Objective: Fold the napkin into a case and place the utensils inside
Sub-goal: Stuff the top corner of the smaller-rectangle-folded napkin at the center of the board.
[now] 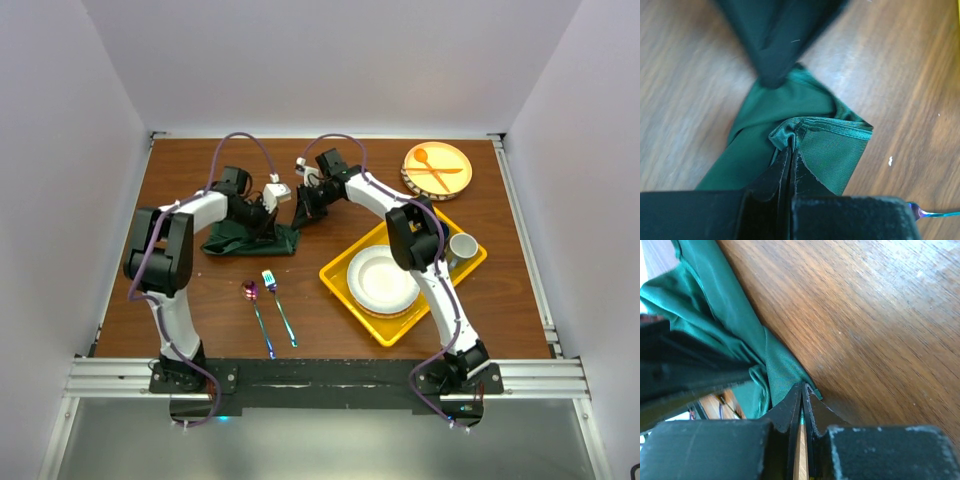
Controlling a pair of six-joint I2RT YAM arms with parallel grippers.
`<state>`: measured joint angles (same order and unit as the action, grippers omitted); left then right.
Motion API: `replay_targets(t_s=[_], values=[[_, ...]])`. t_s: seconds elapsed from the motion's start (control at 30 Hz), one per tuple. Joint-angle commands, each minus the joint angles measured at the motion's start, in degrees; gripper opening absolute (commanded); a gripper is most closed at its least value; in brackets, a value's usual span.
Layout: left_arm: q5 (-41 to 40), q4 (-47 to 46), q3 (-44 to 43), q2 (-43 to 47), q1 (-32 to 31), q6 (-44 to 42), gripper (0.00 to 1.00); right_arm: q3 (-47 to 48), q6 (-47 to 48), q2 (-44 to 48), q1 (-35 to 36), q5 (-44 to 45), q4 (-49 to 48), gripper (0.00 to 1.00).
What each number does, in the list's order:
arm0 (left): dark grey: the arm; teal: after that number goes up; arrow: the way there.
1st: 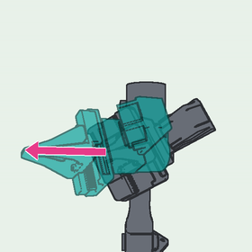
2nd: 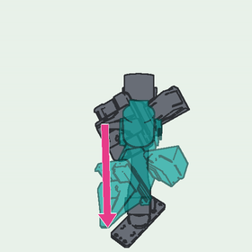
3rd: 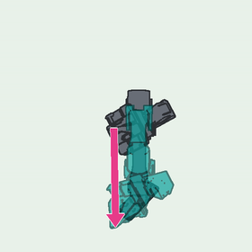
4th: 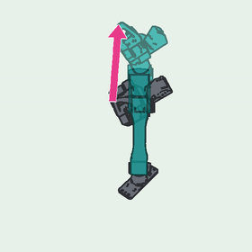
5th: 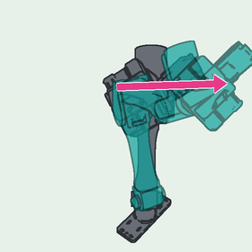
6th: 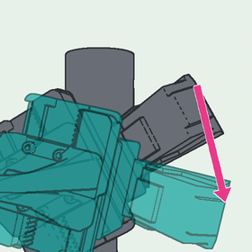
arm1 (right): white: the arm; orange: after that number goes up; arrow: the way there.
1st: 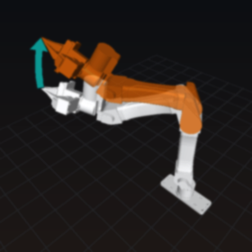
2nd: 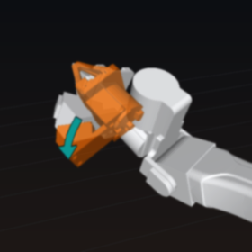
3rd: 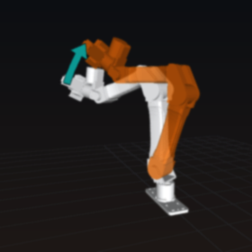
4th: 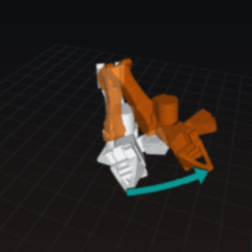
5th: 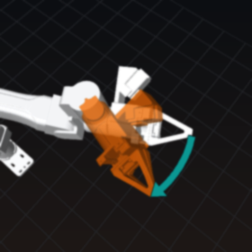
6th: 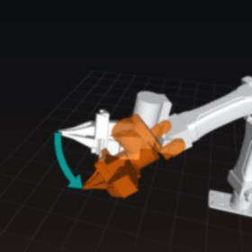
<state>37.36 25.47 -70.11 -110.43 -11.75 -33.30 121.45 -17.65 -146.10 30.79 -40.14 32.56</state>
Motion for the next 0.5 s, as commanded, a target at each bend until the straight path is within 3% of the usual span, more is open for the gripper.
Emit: replay_targets(t_s=[0.0, 0.1, 0.47], values=[[3.68, 2.56, -1.79, -1.28, 1.9, 4.82, 0.0, -1.65, 3.23, 2.58, 0.5, 3.14, 1.02, 0.08], [5.18, 2.21, -1.79, -1.36, 2.17, 6.93, 0.0, -1.13, 3.67, 2.49, 0.68, 3.23, 1.02, 0.1], [5.17, 3.0, -3.28, -5.32, 2.69, 12.9, 0.0, -4.9, 7.62, 9.25, 2.78, 3.39, -3.73, 0.32]])
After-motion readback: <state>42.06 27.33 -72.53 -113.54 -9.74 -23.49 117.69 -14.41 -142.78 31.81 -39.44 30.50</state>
